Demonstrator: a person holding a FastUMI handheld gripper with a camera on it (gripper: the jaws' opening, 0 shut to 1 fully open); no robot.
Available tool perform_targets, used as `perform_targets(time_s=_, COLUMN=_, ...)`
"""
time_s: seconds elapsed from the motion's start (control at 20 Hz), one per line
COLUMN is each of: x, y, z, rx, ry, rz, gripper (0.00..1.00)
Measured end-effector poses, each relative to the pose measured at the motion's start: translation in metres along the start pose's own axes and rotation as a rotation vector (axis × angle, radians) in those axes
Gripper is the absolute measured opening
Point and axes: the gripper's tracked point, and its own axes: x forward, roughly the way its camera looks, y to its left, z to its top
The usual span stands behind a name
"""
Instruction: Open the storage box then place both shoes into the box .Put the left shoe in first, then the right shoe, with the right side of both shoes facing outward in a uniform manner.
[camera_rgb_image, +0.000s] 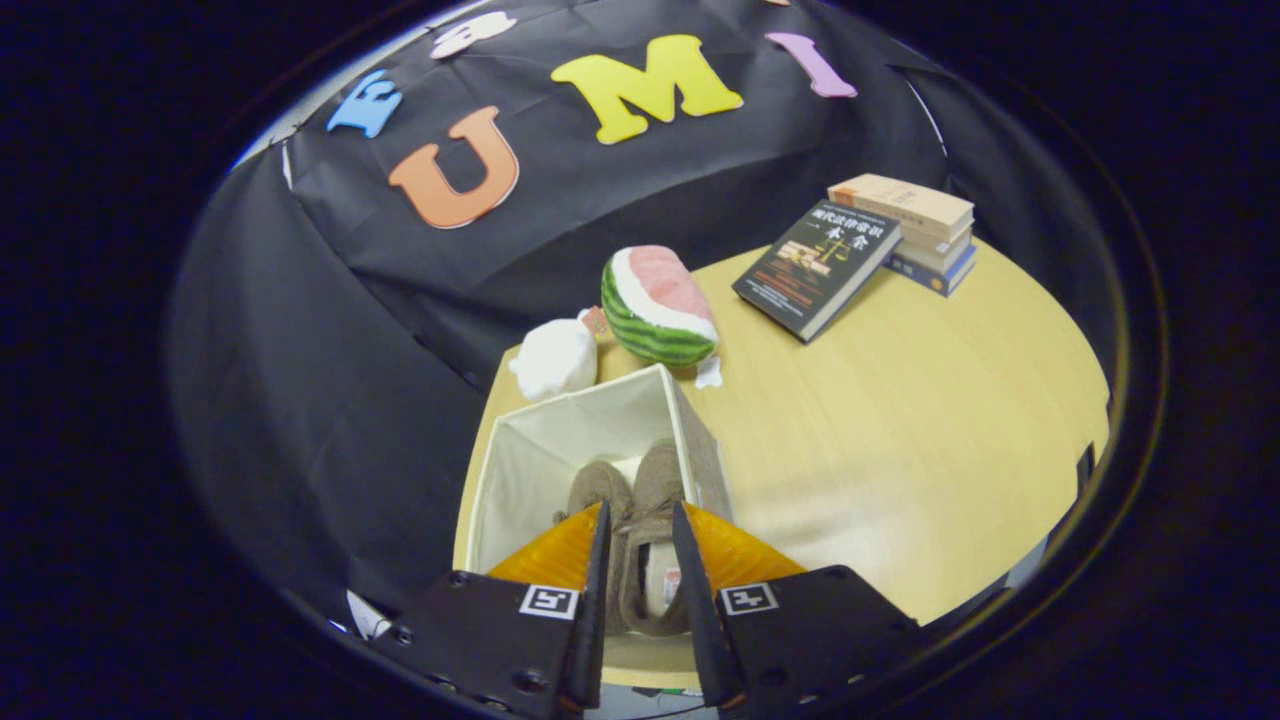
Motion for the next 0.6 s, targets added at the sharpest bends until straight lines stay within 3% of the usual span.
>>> perform_targets(time_s=0.1, x=-0.011, y=0.001, z=0.011, rx=-0.046, ry=-0.050, rz=0.037, gripper=0.41)
perform_targets(time_s=0.4, x=-0.068, y=-0.046, z=0.046, rx=-0.152, ry=-0.228, rz=0.026, gripper=0.97)
perform_targets(time_s=0.6, x=-0.112, y=-0.093, z=0.060, rx=-0.208, ry=-0.415, rz=-0.018, gripper=0.96)
